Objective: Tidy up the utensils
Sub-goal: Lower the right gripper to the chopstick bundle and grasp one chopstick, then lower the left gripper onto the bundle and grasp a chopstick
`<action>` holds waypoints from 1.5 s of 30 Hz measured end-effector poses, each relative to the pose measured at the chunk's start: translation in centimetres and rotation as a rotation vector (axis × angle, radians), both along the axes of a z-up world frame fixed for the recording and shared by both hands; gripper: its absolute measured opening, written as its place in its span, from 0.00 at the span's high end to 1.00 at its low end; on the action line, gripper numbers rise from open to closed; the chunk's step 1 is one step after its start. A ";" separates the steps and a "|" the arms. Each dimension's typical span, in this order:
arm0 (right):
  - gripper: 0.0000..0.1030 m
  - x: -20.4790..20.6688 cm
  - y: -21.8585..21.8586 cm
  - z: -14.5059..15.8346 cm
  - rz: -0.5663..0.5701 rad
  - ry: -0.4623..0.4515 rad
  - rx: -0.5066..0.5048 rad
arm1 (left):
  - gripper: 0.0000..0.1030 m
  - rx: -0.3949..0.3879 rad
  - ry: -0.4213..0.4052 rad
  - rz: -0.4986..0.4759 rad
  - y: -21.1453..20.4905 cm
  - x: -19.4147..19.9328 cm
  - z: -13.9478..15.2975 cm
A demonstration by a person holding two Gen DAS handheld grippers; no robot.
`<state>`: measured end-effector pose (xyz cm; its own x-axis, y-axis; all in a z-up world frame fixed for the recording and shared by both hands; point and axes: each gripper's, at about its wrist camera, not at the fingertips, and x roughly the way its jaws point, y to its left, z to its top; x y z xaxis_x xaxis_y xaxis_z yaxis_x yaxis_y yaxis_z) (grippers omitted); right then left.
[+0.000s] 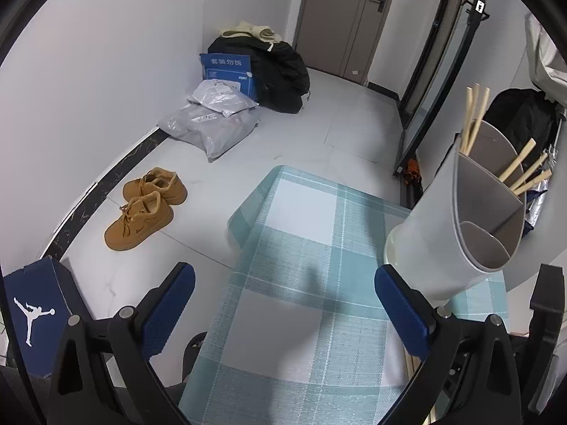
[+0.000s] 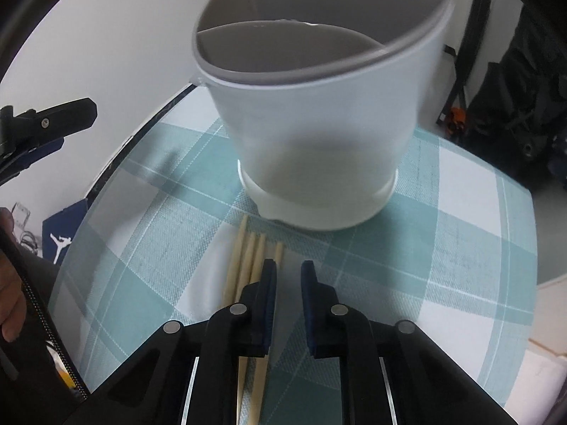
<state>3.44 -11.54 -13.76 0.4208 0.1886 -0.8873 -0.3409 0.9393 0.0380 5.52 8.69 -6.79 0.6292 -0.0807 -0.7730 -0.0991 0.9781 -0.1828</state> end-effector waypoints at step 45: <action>0.96 -4.6 -13.4 6.8 -0.279 -0.206 0.468 | 0.09 0.181 0.279 -0.197 -9.9 -0.4 -5.4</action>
<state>-1.12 -24.96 -6.92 0.6660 0.3981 -0.6309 -0.1276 0.8940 0.4294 5.15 -1.16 -12.23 0.3789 -0.0262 -0.9251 0.0726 0.9974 0.0015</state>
